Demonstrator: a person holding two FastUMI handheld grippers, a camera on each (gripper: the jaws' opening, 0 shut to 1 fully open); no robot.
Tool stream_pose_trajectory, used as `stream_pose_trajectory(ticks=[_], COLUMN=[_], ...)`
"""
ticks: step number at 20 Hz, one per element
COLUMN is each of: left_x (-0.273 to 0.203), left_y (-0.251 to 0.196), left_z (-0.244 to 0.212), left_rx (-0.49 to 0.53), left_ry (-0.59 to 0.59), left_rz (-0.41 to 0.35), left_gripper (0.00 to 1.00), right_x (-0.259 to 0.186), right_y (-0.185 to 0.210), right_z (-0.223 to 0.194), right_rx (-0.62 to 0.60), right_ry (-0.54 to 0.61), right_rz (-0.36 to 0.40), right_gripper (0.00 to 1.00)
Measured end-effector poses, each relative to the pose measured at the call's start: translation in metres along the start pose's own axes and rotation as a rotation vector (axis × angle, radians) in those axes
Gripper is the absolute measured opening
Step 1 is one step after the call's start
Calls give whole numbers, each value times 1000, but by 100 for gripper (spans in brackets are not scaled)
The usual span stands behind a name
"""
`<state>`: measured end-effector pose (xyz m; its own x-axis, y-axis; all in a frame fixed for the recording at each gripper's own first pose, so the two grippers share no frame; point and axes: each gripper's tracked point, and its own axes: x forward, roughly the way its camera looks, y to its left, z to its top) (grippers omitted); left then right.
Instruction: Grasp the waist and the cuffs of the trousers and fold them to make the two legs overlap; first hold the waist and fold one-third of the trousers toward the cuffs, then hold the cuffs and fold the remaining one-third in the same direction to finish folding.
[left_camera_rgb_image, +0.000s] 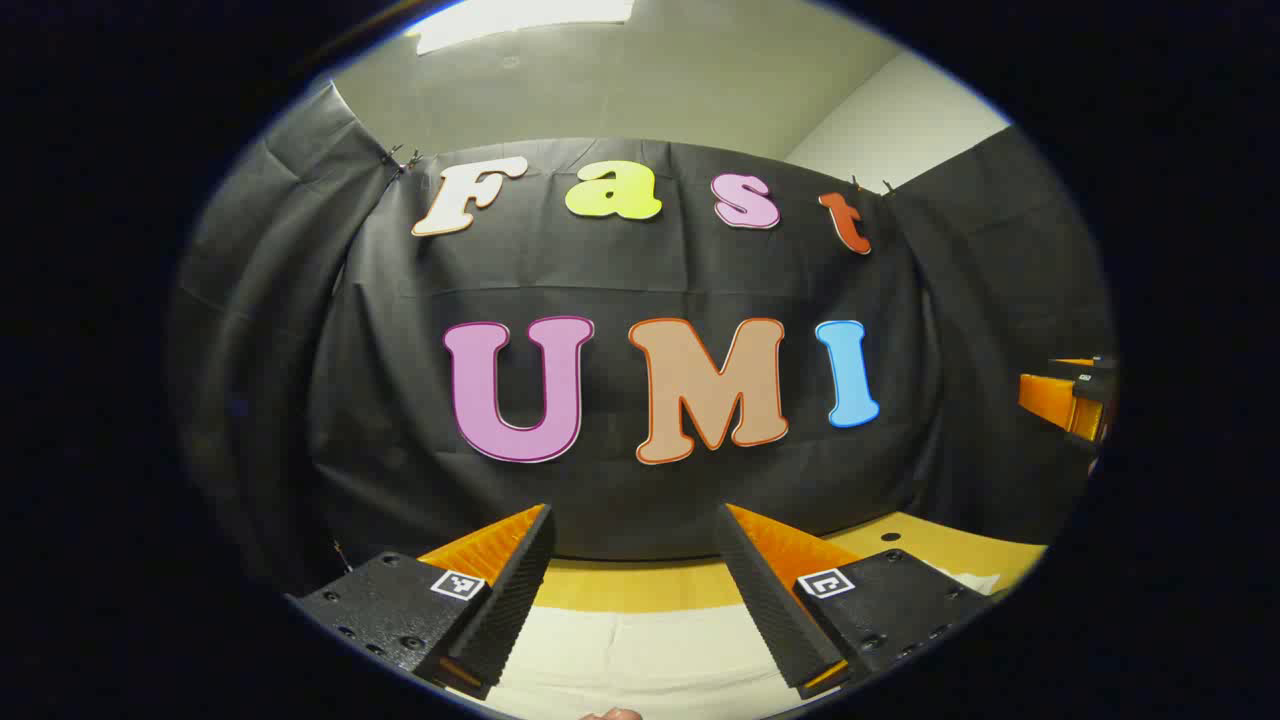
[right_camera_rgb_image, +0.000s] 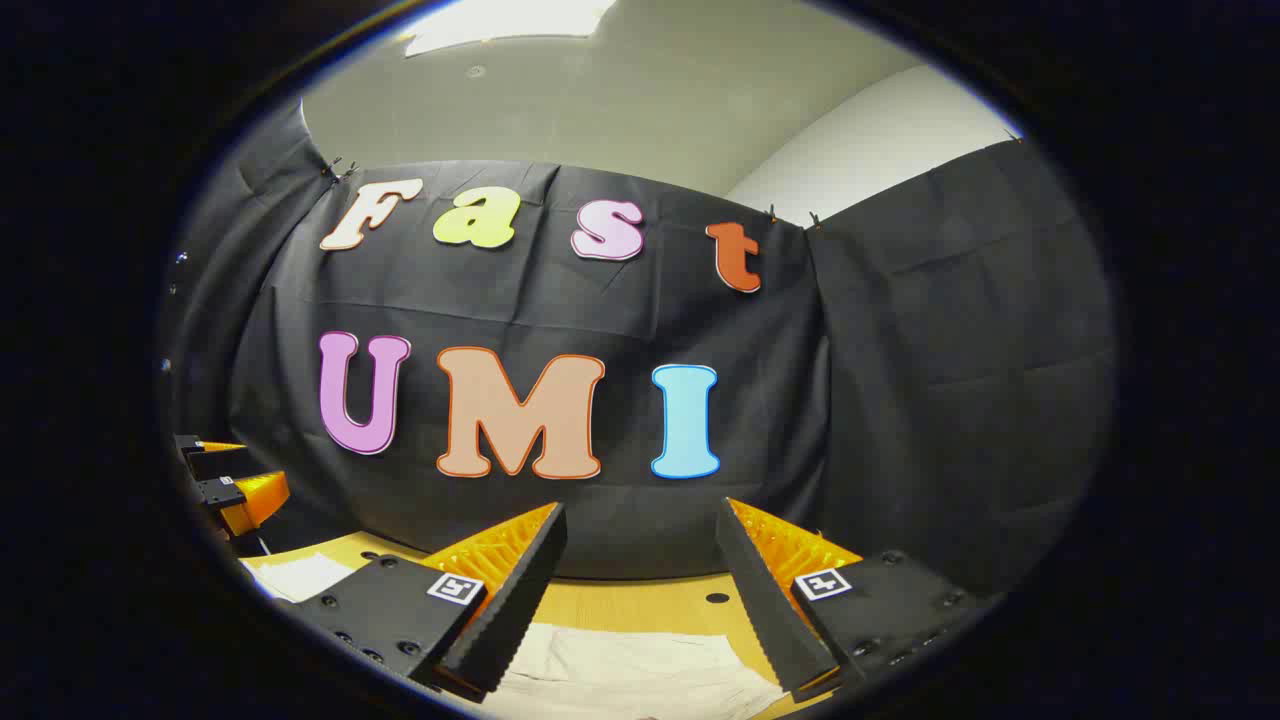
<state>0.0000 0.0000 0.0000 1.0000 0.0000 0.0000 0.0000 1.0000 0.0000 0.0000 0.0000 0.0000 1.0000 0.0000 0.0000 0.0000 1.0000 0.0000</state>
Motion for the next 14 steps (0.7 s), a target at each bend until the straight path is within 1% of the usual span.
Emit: stream_pose_trajectory(ticks=[1, 2, 3, 5, 6, 9, 10, 11, 14], left_x=[4, 8, 12, 17, 19, 23, 24, 25, 24], left_y=[-2, -5, -8, -13, -14, -12, -11, -9, -2], left_z=[-1, 3, 5, 4, 6, 12, 14, 15, 12], left_rx=[-2, -9, -14, -8, 0, 22, 24, 24, 24], left_ry=[5, -9, -12, -16, -21, -44, -51, -55, -55], left_rz=[-3, -9, -16, -23, -26, -21, -17, -14, 3], left_gripper=[96, 99, 97, 98, 98, 95, 99, 95, 95], right_x=[2, 5, 7, 14, 18, 26, 28, 30, 35], right_y=[-3, -4, -5, -2, -1, 4, 6, 8, 15], right_z=[0, -1, -1, 3, 3, 8, 9, 9, 3], right_rx=[-4, -8, -9, -1, -1, -6, -6, -4, 6], right_ry=[0, -1, -2, -6, -13, -32, -37, -39, -35], right_rz=[-4, -11, -17, -11, -7, 3, 7, 12, 29], right_gripper=[96, 96, 96, 98, 97, 96, 97, 98, 97])
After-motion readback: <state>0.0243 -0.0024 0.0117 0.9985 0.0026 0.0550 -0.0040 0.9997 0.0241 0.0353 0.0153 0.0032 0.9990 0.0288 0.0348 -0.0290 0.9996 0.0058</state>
